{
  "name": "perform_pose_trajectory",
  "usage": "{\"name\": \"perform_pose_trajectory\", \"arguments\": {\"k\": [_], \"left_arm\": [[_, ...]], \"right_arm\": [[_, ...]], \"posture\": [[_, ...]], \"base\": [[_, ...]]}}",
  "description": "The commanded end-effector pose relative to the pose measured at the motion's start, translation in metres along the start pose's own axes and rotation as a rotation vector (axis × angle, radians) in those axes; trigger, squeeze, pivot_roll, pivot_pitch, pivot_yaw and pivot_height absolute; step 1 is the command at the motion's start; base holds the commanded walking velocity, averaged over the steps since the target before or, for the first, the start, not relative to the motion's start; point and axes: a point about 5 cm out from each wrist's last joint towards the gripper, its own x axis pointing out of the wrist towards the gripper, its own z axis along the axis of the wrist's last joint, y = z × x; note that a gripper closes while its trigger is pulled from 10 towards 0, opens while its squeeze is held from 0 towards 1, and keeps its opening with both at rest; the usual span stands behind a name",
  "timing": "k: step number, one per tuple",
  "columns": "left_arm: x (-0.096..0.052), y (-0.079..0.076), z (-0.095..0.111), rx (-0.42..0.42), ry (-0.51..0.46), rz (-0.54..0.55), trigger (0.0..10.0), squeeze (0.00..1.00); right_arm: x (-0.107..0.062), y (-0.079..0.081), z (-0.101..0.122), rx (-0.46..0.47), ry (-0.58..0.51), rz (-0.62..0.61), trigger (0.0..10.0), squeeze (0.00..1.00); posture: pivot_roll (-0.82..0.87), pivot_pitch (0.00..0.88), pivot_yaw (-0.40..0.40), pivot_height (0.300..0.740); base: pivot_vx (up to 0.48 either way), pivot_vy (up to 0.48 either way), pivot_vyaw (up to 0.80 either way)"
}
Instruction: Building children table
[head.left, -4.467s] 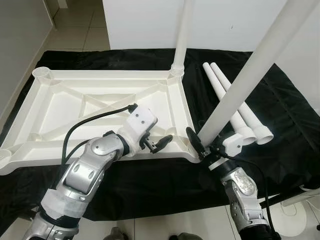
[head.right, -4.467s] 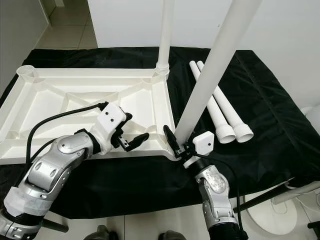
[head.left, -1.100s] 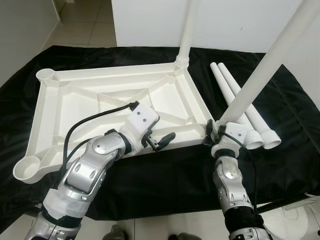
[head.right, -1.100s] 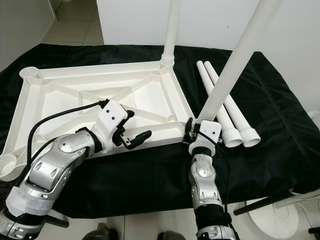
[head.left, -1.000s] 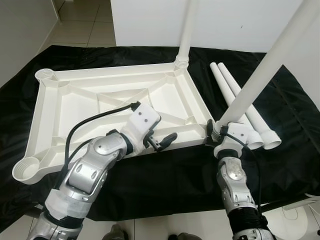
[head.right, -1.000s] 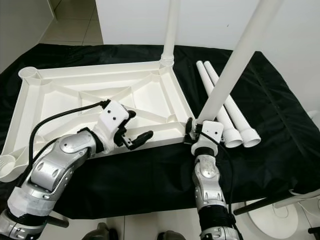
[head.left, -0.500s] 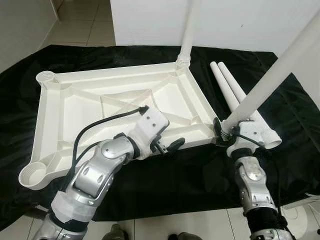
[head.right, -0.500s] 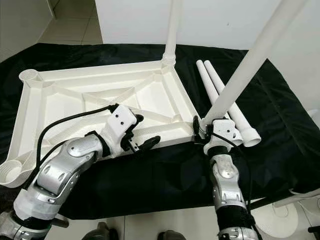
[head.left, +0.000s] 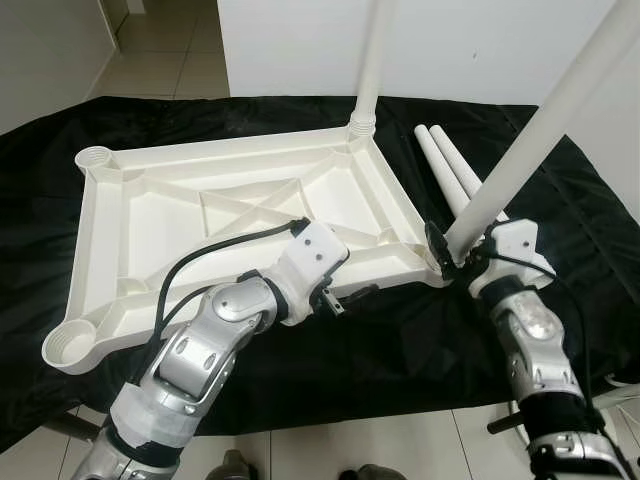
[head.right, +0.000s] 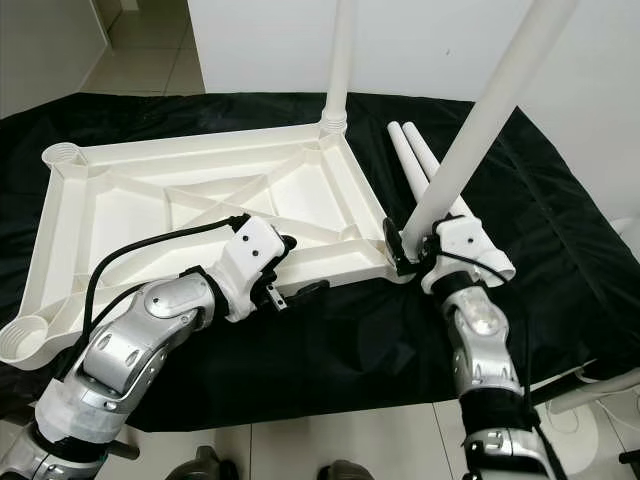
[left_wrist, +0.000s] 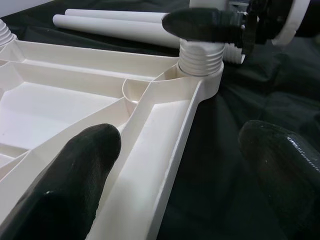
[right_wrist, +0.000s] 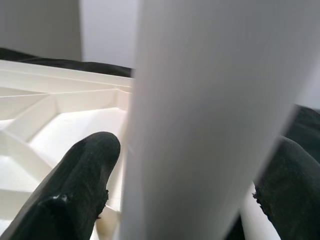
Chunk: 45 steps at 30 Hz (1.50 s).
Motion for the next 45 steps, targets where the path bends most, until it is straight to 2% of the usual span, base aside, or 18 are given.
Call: {"name": "perform_pose_trajectory", "arguments": {"k": [1,5,8,12,18,24,25,26,27,28,29,30,31,40,41,42,43,45], "left_arm": [[0.0,0.001,0.003,0.014,-0.002,0.029,10.0,0.0],[0.0,-0.001,0.004,0.009,-0.002,0.017,10.0,0.0],[0.001,-0.002,0.004,0.007,-0.002,0.013,10.0,0.0],[0.008,-0.014,0.003,0.0,0.0,-0.026,10.0,0.0],[0.021,-0.017,0.008,-0.026,-0.026,0.03,10.0,0.0],[0.025,-0.016,0.01,-0.033,-0.036,0.073,10.0,0.0],[0.026,-0.016,0.01,-0.031,-0.036,0.079,10.0,0.0],[0.026,-0.016,0.01,-0.031,-0.036,0.079,10.0,0.0],[0.026,-0.016,0.011,-0.03,-0.037,0.081,10.0,0.0],[0.026,-0.016,0.011,-0.03,-0.037,0.081,10.0,0.0],[0.027,-0.016,0.011,-0.029,-0.038,0.083,10.0,0.0],[0.027,-0.016,0.011,-0.029,-0.038,0.083,10.0,0.0],[0.027,-0.016,0.012,-0.028,-0.041,0.084,10.0,0.0],[0.027,-0.015,0.015,-0.028,-0.049,0.093,10.0,0.0],[0.027,-0.014,0.016,-0.027,-0.053,0.096,10.0,0.0],[0.027,-0.014,0.017,-0.027,-0.055,0.098,10.0,0.0],[0.027,-0.014,0.017,-0.028,-0.057,0.1,10.0,0.0],[0.027,-0.014,0.017,-0.028,-0.059,0.102,10.0,0.0]], "right_arm": [[0.0,-0.002,0.0,0.003,0.004,0.017,10.0,0.0],[0.007,-0.01,0.003,-0.016,0.026,0.132,10.0,0.0],[0.007,-0.011,0.004,-0.02,0.029,0.148,10.0,0.0],[0.009,-0.016,-0.001,-0.024,0.082,0.203,10.0,0.0],[0.01,-0.017,-0.008,-0.009,0.134,0.259,10.0,0.0],[0.01,-0.019,-0.01,-0.008,0.146,0.263,10.0,0.0],[0.01,-0.021,-0.011,-0.008,0.151,0.262,6.7,0.0],[0.01,-0.021,-0.011,-0.008,0.151,0.262,6.7,0.0],[0.01,-0.022,-0.012,-0.007,0.16,0.261,3.9,0.0],[0.01,-0.022,-0.012,-0.007,0.16,0.261,3.9,0.0],[0.01,-0.023,-0.013,-0.003,0.168,0.262,2.0,0.0],[0.01,-0.023,-0.013,-0.003,0.168,0.262,2.0,0.0],[0.011,-0.024,-0.014,0.002,0.177,0.26,0.0,0.0],[0.012,-0.027,-0.018,0.026,0.219,0.266,0.0,0.0],[0.012,-0.027,-0.019,0.032,0.232,0.26,3.6,0.0],[0.011,-0.028,-0.02,0.036,0.24,0.256,3.6,0.0],[0.011,-0.028,-0.021,0.048,0.245,0.252,10.0,0.0],[0.011,-0.028,-0.024,0.067,0.256,0.245,10.0,0.0]], "posture": [[-0.06,0.034,0.004,0.74],[-0.06,0.025,0.013,0.74],[-0.06,0.025,0.013,0.74],[-0.06,0.021,0.012,0.74],[-0.06,0.017,0.011,0.74],[-0.06,0.017,0.006,0.74],[-0.06,0.018,0.005,0.74],[-0.06,0.018,0.005,0.74],[-0.06,0.018,0.004,0.74],[-0.06,0.018,0.004,0.74],[-0.06,0.021,0.002,0.74],[-0.06,0.021,0.002,0.74],[-0.06,0.022,0.001,0.74],[-0.06,0.033,-0.003,0.74],[-0.06,0.038,-0.006,0.74],[-0.06,0.038,-0.006,0.74],[-0.06,0.041,-0.009,0.74],[-0.06,0.042,-0.011,0.74]], "base": [[0.0,0.0,0.0],[0.0,0.0,0.0],[0.0,0.0,0.0],[0.0,0.0,0.0],[0.0,0.0,0.0],[0.0,0.0,0.0],[0.0,0.0,0.0],[0.0,0.0,0.0],[0.0,0.0,0.0],[0.0,0.0,0.0],[0.0,0.0,0.0],[0.0,0.0,0.0],[0.0,0.0,0.0],[0.0,0.0,0.0],[0.0,0.0,0.0],[0.0,0.0,0.0],[0.0,0.0,0.0],[0.0,0.0,0.0]]}}
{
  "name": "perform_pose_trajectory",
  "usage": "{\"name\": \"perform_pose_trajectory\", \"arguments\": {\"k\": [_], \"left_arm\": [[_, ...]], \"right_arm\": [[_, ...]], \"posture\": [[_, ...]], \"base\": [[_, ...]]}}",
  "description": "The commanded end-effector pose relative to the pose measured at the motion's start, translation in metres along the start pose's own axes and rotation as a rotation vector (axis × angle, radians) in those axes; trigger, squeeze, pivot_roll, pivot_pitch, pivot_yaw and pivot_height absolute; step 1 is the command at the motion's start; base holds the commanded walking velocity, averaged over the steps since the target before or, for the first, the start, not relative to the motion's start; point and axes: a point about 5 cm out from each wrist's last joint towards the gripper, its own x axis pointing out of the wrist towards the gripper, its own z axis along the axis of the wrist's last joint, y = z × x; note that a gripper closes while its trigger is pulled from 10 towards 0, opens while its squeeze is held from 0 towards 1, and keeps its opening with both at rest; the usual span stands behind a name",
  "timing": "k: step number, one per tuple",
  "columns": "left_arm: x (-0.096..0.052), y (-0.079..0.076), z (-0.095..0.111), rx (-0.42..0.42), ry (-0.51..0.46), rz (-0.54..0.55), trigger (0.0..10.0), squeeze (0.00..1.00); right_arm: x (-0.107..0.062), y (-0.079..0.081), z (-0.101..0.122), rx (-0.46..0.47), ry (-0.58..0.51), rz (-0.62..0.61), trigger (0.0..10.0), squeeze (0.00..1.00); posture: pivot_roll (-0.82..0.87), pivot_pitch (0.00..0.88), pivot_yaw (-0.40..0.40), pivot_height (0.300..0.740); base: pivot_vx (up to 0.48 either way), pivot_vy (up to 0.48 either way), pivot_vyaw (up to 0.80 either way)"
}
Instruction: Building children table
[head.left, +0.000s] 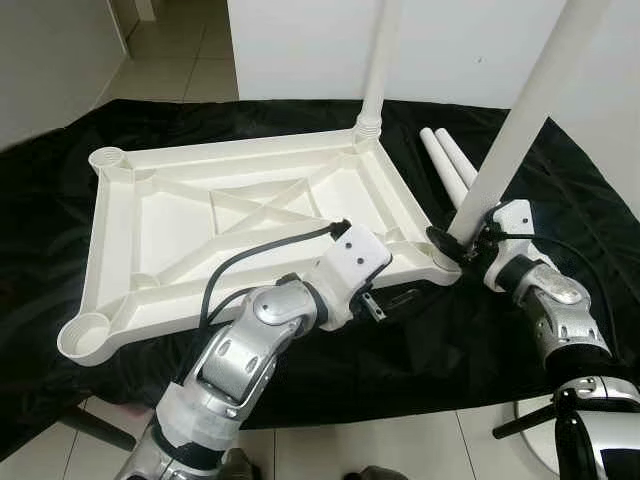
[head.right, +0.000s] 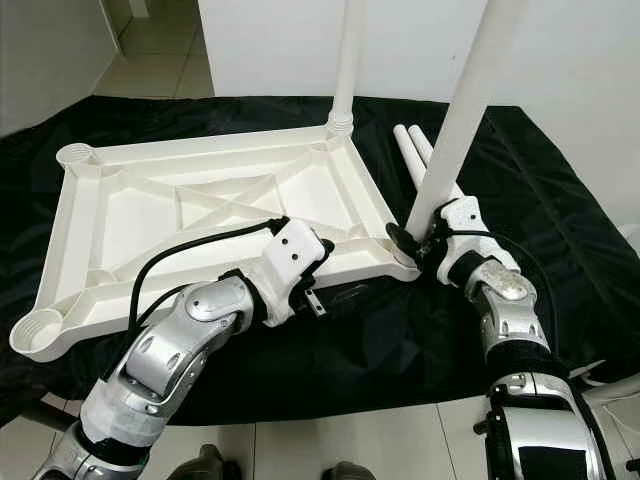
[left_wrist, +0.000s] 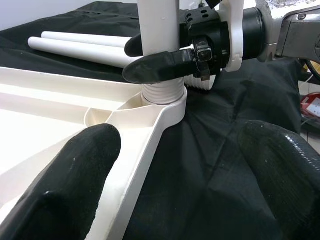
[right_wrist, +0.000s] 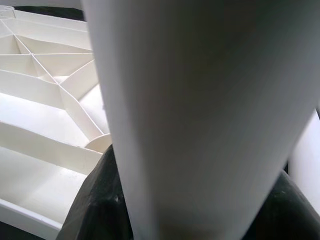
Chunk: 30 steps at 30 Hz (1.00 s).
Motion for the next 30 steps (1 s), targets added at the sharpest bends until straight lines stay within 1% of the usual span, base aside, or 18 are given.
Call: {"name": "perform_pose_trajectory", "arguments": {"k": [1,4,5,6,8,10,13,15,21,22,23,24,25,27,28,29,30], "left_arm": [[0.0,0.009,0.002,0.009,0.005,0.152,10.0,0.0],[0.0,0.01,0.003,0.008,0.002,0.158,10.0,0.0],[-0.001,0.01,0.003,0.009,0.001,0.16,10.0,0.0],[-0.001,0.01,0.003,0.009,0.001,0.16,10.0,0.0],[-0.001,0.011,0.003,0.009,0.001,0.164,10.0,0.0],[-0.002,0.011,0.004,0.009,0.001,0.167,10.0,0.0],[-0.002,0.011,0.004,0.009,0.001,0.167,10.0,0.0],[-0.002,0.012,0.004,0.009,0.0,0.171,10.0,0.0],[-0.002,0.013,0.005,0.009,-0.002,0.176,10.0,0.0],[-0.002,0.013,0.005,0.009,-0.002,0.177,10.0,0.0],[-0.002,0.013,0.005,0.009,-0.002,0.177,10.0,0.0],[-0.003,0.013,0.005,0.009,-0.003,0.178,10.0,0.0],[-0.003,0.013,0.005,0.009,-0.003,0.178,10.0,0.0],[-0.003,0.013,0.006,0.007,-0.005,0.18,10.0,0.0],[-0.003,0.013,0.006,0.007,-0.005,0.18,10.0,0.0],[-0.003,0.014,0.006,0.005,-0.006,0.182,10.0,0.0],[-0.003,0.014,0.006,0.005,-0.006,0.182,10.0,0.0]], "right_arm": [[-0.004,-0.001,-0.012,0.043,0.056,-0.018,10.0,0.0],[-0.005,0.001,-0.019,0.093,0.08,-0.032,10.0,0.0],[-0.005,0.002,-0.022,0.123,0.083,-0.043,10.0,0.0],[-0.005,0.002,-0.022,0.123,0.083,-0.043,10.0,0.0],[-0.004,0.005,-0.027,0.158,0.082,-0.053,10.0,0.0],[-0.004,0.009,-0.03,0.159,0.086,-0.052,10.0,0.0],[-0.004,0.009,-0.03,0.159,0.086,-0.052,10.0,0.0],[-0.003,0.012,-0.034,0.175,0.091,-0.065,10.0,0.0],[-0.003,0.016,-0.038,0.183,0.088,-0.089,10.0,0.0],[-0.003,0.014,-0.041,0.202,0.103,-0.144,10.0,0.0],[-0.003,0.014,-0.041,0.202,0.103,-0.144,10.0,0.0],[-0.004,0.013,-0.045,0.206,0.131,-0.189,10.0,0.0],[-0.004,0.013,-0.045,0.206,0.131,-0.189,10.0,0.0],[-0.006,0.013,-0.052,0.215,0.166,-0.246,10.0,0.0],[-0.006,0.013,-0.052,0.215,0.166,-0.246,10.0,0.0],[-0.004,0.019,-0.053,0.233,0.159,-0.244,10.0,0.0],[-0.004,0.019,-0.053,0.233,0.159,-0.244,10.0,0.0]], "posture": [[-0.06,0.042,-0.011,0.74],[-0.06,0.048,-0.014,0.74],[-0.06,0.05,-0.015,0.74],[-0.06,0.05,-0.015,0.74],[-0.06,0.05,-0.015,0.74],[-0.06,0.053,-0.013,0.74],[-0.06,0.053,-0.013,0.74],[-0.06,0.056,-0.012,0.74],[-0.06,0.058,-0.015,0.74],[-0.06,0.06,-0.016,0.74],[-0.06,0.06,-0.016,0.74],[-0.06,0.06,-0.016,0.74],[-0.06,0.06,-0.016,0.74],[-0.06,0.061,-0.016,0.74],[-0.06,0.061,-0.016,0.74],[-0.06,0.063,-0.012,0.74],[-0.06,0.063,-0.012,0.74]], "base": [[0.0,0.0,0.0],[0.0,0.0,0.0],[0.0,0.0,0.0],[0.0,0.0,0.0],[0.0,0.0,0.0],[0.0,0.0,0.0],[0.0,0.0,0.0],[0.0,0.0,0.0],[0.0,0.0,0.0],[0.0,0.0,0.0],[0.0,0.0,0.0],[0.0,0.0,0.0],[0.0,0.0,0.0],[0.0,0.0,0.0],[0.0,0.0,0.0],[0.0,0.0,0.0],[0.0,0.0,0.0]]}}
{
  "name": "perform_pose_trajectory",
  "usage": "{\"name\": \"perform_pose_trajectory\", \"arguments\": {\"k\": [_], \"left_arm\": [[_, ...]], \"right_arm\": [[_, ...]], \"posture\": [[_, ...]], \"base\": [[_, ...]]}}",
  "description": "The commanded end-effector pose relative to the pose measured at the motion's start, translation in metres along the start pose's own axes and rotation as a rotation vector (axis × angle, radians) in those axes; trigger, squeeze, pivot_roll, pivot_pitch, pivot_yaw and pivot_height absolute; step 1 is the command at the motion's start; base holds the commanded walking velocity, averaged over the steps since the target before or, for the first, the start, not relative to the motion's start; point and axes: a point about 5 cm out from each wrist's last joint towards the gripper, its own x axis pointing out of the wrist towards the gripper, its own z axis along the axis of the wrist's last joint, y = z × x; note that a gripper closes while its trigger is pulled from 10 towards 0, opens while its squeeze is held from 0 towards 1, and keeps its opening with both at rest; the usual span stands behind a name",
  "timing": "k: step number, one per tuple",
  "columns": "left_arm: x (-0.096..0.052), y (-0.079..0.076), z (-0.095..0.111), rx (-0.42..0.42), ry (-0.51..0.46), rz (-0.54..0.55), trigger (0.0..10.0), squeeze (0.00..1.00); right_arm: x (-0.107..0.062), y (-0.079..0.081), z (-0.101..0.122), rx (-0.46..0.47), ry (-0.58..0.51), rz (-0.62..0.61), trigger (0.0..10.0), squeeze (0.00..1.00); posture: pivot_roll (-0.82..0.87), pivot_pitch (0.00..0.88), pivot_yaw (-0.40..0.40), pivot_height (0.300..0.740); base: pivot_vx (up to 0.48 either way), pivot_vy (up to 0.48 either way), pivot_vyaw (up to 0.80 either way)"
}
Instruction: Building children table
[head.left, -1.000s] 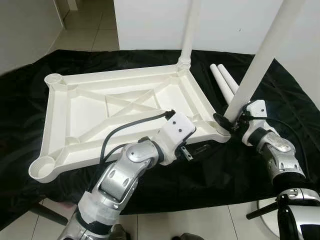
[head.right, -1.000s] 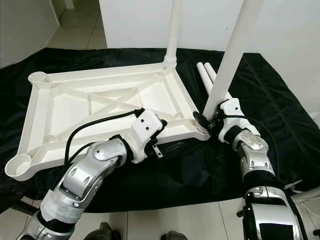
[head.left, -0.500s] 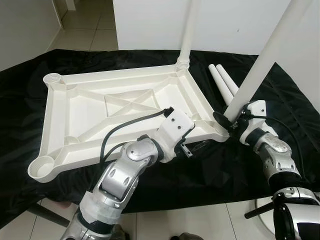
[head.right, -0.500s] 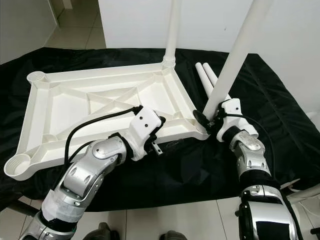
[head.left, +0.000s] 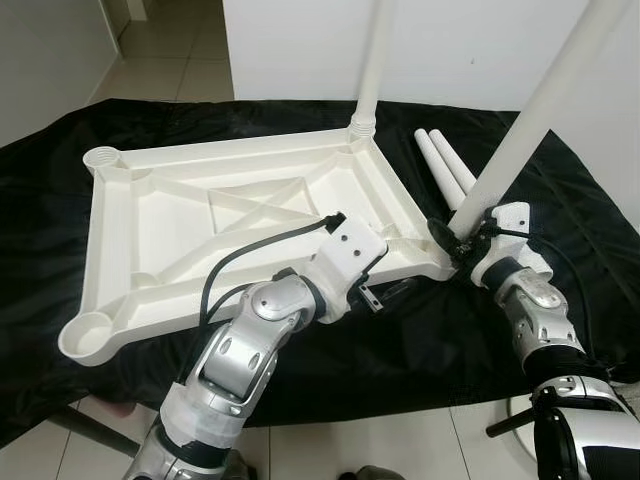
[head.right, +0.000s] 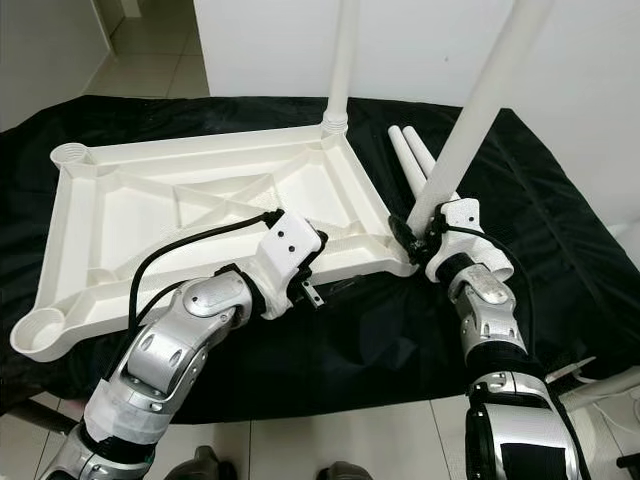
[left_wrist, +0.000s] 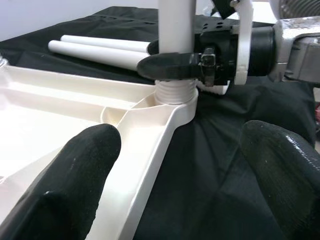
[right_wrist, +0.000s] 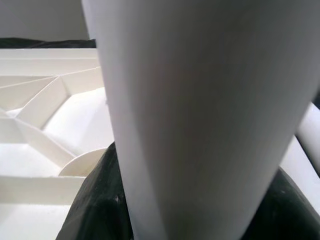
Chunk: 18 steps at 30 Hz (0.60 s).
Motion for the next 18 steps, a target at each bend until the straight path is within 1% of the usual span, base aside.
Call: {"name": "perform_pose_trajectory", "arguments": {"k": [1,5,8,9,12,14,15,16,17,18], "left_arm": [[0.0,0.004,0.005,0.001,-0.014,0.111,10.0,0.0],[0.0,0.005,0.005,0.001,-0.016,0.109,10.0,0.0],[0.0,0.006,0.005,0.004,-0.015,0.109,10.0,0.0],[0.0,0.006,0.005,0.004,-0.015,0.109,10.0,0.0],[0.0,0.006,0.004,0.004,-0.016,0.11,10.0,0.0],[-0.001,0.008,0.004,0.004,-0.017,0.115,10.0,0.0],[-0.001,0.008,0.004,0.004,-0.017,0.115,10.0,0.0],[-0.001,0.009,0.004,0.004,-0.019,0.119,10.0,0.0],[-0.001,0.009,0.004,0.004,-0.019,0.119,10.0,0.0],[-0.001,0.009,0.005,0.003,-0.02,0.121,10.0,0.0]], "right_arm": [[-0.014,0.002,-0.037,0.051,0.167,-0.029,10.0,0.0],[-0.013,0.006,-0.035,0.048,0.15,-0.029,10.0,0.0],[-0.009,0.012,-0.033,0.039,0.134,-0.071,10.0,0.0],[-0.007,0.017,-0.032,0.032,0.122,-0.107,10.0,0.0],[-0.007,0.02,-0.032,0.028,0.113,-0.133,10.0,0.0],[-0.005,0.028,-0.032,0.06,0.105,-0.247,10.0,0.0],[-0.005,0.028,-0.032,0.06,0.105,-0.247,10.0,0.0],[-0.005,0.034,-0.032,0.086,0.111,-0.316,10.0,0.0],[-0.005,0.034,-0.032,0.086,0.111,-0.316,10.0,0.0],[-0.005,0.039,-0.033,0.105,0.111,-0.374,10.0,0.0]], "posture": [[-0.06,0.063,-0.012,0.74],[-0.06,0.062,-0.012,0.74],[-0.06,0.062,-0.012,0.74],[-0.06,0.062,-0.012,0.74],[-0.06,0.061,-0.021,0.74],[-0.06,0.059,-0.027,0.74],[-0.06,0.059,-0.027,0.74],[-0.06,0.059,-0.027,0.74],[-0.06,0.059,-0.027,0.74],[-0.06,0.053,-0.033,0.74]], "base": [[0.0,0.0,0.0],[0.0,0.0,0.0],[0.0,0.0,0.0],[0.0,0.0,0.0],[0.0,0.0,0.0],[0.0,0.0,0.0],[0.0,0.0,0.0],[0.0,0.0,0.0],[0.0,0.0,0.0],[0.0,0.0,0.0]]}}
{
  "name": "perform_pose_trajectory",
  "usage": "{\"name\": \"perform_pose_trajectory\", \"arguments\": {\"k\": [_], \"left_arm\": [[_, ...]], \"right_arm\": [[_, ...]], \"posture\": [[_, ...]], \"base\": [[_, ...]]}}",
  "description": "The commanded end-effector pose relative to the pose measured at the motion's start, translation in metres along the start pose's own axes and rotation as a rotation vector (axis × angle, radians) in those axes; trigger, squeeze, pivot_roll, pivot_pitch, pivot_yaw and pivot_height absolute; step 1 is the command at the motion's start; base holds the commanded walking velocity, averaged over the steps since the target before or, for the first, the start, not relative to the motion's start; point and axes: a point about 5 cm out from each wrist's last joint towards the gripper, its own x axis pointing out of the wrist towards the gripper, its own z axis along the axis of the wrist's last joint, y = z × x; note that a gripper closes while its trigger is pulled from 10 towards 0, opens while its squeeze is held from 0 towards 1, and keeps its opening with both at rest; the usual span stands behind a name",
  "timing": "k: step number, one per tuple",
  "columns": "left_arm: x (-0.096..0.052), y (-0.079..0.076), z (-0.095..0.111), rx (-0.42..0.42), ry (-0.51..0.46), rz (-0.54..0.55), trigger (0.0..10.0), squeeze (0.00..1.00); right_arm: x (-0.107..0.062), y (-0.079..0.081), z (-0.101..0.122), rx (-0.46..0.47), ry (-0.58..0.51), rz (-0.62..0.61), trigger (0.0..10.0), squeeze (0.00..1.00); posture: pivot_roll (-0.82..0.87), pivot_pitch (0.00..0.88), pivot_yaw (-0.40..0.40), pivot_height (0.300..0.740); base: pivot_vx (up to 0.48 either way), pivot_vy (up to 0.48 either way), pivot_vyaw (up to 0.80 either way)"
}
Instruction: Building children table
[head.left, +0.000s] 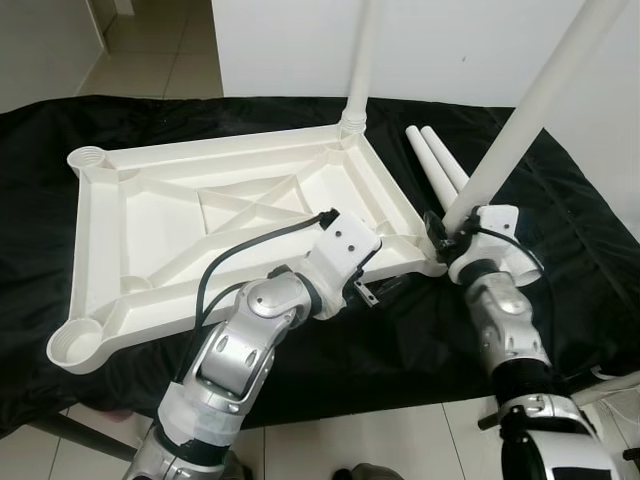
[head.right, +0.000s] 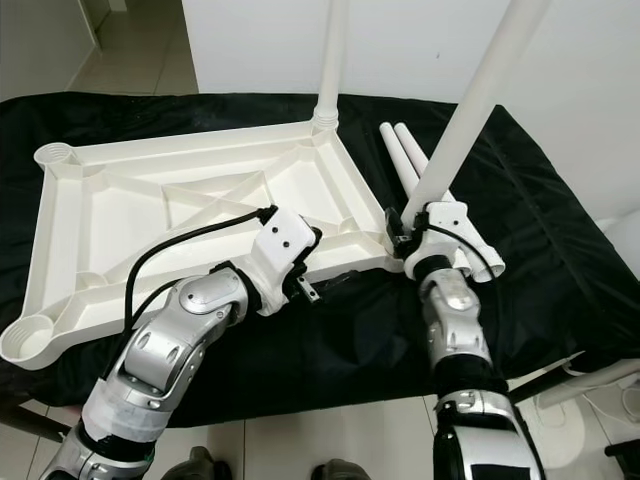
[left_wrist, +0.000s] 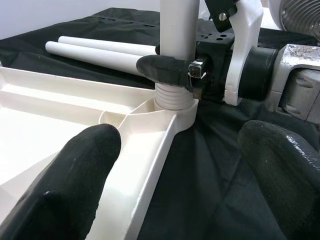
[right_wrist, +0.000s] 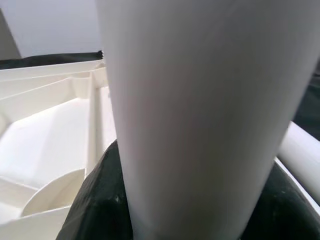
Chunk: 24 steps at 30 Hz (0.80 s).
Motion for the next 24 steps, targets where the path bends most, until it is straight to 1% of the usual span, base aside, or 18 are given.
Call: {"name": "perform_pose_trajectory", "arguments": {"k": [1,3,4,6,7,8,10,11,13,18,20,24], "left_arm": [[0.001,0.005,0.004,0.009,-0.016,0.101,10.0,0.0],[0.001,0.005,0.004,0.009,-0.016,0.101,10.0,0.0],[0.001,0.005,0.004,0.008,-0.017,0.102,10.0,0.0],[0.001,0.005,0.004,0.011,-0.022,0.097,10.0,0.0],[0.001,0.005,0.004,0.011,-0.022,0.097,10.0,0.0],[0.002,0.004,0.004,0.012,-0.023,0.095,10.0,0.0],[0.002,0.004,0.004,0.012,-0.023,0.095,10.0,0.0],[0.002,0.004,0.005,0.013,-0.025,0.094,10.0,0.0],[0.002,0.004,0.005,0.012,-0.027,0.095,10.0,0.0],[0.002,0.004,0.005,0.014,-0.029,0.096,10.0,0.0],[0.003,0.004,0.005,0.015,-0.033,0.092,10.0,0.0],[0.004,0.003,0.006,0.015,-0.037,0.086,10.0,0.0]], "right_arm": [[-0.016,0.004,-0.033,0.044,0.163,-0.14,10.0,0.0],[-0.016,0.004,-0.033,0.044,0.163,-0.14,10.0,0.0],[-0.018,0.006,-0.033,0.055,0.158,-0.159,10.0,0.0],[-0.023,0.029,-0.03,0.106,0.14,-0.251,10.0,0.0],[-0.023,0.029,-0.03,0.106,0.14,-0.251,10.0,0.0],[-0.026,0.036,-0.028,0.123,0.141,-0.293,10.0,0.0],[-0.026,0.036,-0.028,0.123,0.141,-0.293,10.0,0.0],[-0.029,0.041,-0.026,0.136,0.134,-0.329,10.0,0.0],[-0.033,0.048,-0.025,0.156,0.145,-0.35,10.0,0.0],[-0.034,0.05,-0.019,0.139,0.128,-0.339,10.0,0.0],[-0.032,0.043,-0.017,0.125,0.126,-0.337,10.0,0.0],[-0.028,0.037,-0.014,0.11,0.133,-0.319,10.0,0.0]], "posture": [[-0.06,0.053,-0.033,0.74],[-0.06,0.053,-0.033,0.74],[-0.06,0.053,-0.033,0.74],[-0.06,0.044,-0.038,0.74],[-0.06,0.044,-0.038,0.74],[-0.06,0.042,-0.04,0.74],[-0.06,0.042,-0.04,0.74],[-0.06,0.042,-0.04,0.74],[-0.06,0.042,-0.04,0.74],[-0.06,0.032,-0.043,0.74],[-0.07,0.023,-0.042,0.74],[-0.07,0.018,-0.041,0.74]], "base": [[0.0,0.0,0.0],[0.0,0.0,0.0],[0.0,0.0,0.0],[0.0,0.0,0.0],[0.0,0.0,0.0],[0.0,0.0,0.0],[0.0,0.0,0.0],[0.0,0.0,0.0],[0.0,0.0,0.0],[0.0,0.0,0.0],[0.0,0.0,0.0],[0.0,0.0,0.0]]}}
